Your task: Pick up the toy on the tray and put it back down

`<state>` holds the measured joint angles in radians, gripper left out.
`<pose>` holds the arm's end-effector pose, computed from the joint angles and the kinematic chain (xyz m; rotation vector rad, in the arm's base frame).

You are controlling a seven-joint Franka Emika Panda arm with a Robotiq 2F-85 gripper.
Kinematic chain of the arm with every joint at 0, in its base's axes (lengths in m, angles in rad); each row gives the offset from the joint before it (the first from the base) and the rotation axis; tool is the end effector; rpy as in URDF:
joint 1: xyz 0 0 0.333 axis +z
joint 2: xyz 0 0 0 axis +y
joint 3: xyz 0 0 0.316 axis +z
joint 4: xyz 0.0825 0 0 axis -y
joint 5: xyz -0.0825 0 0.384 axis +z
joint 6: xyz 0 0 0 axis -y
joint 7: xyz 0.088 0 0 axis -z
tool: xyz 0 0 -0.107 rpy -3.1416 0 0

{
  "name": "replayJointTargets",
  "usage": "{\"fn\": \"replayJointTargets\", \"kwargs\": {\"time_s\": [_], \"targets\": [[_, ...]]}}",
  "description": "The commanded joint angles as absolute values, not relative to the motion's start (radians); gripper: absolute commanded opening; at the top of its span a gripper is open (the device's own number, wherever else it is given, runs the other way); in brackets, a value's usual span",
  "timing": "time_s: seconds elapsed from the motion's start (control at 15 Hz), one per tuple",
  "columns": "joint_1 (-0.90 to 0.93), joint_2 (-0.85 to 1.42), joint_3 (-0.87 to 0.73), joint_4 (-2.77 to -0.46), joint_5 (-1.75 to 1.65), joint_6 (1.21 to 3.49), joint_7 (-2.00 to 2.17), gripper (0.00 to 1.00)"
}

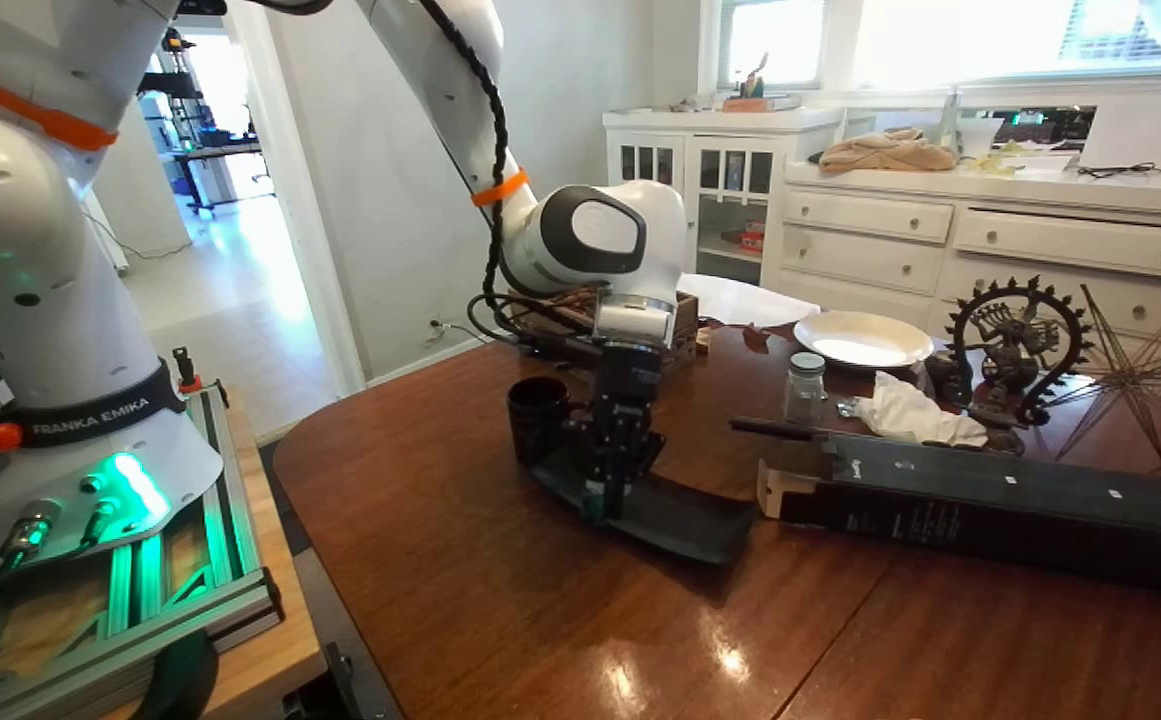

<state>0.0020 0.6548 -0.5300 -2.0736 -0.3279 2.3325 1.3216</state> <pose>0.4646 -0.2927 0.1320 1.8163 -1.7545 -0.1440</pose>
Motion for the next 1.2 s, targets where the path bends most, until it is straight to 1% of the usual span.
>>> {"fn": "replayJointTargets", "kwargs": {"time_s": [0.0,1.13], "targets": [[-0.014,0.682,-0.518,-2.056,-0.362,2.351,1.359,0.04],[-0.03,0.713,-0.52,-2.046,-0.35,2.322,1.366,0.04]]}}
